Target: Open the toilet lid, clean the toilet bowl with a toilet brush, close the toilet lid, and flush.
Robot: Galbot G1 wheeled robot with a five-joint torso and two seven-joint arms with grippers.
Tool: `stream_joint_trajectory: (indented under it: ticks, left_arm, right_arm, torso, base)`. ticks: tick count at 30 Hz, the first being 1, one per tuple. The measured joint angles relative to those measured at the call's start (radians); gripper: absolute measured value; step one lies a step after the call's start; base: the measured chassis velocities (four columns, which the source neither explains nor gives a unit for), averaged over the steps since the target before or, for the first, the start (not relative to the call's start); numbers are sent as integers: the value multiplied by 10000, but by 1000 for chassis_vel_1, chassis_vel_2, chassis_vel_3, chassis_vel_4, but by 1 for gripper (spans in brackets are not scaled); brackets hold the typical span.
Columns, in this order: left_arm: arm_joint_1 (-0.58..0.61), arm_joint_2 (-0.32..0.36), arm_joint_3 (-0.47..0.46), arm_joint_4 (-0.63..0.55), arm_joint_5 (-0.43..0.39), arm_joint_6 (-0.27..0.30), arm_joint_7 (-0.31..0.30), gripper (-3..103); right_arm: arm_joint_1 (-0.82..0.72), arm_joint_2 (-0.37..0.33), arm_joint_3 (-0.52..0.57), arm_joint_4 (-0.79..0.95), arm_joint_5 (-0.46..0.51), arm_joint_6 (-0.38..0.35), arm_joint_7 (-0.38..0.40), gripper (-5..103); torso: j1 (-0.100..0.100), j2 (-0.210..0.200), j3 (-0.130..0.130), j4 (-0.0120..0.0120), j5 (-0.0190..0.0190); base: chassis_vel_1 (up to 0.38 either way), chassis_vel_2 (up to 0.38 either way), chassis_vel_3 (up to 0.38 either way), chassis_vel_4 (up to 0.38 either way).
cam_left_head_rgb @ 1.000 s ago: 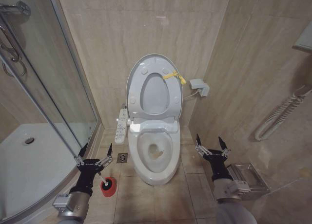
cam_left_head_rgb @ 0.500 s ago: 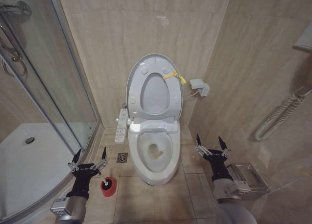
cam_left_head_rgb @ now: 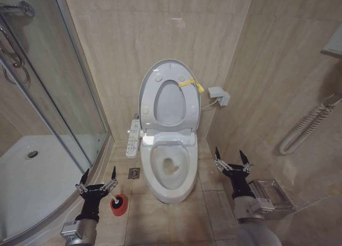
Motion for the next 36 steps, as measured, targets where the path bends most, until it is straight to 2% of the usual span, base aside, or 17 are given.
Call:
stream_joint_trajectory:
  ticks: [36]
  left_arm:
    - [-623,7,110,490,-330,-8,261,100]
  right_arm:
    - [-2,0,-1,0,0,0,0,100]
  torso:
    - [-1,2,-1,-1,1]
  base:
    - [-46,47,50,-52]
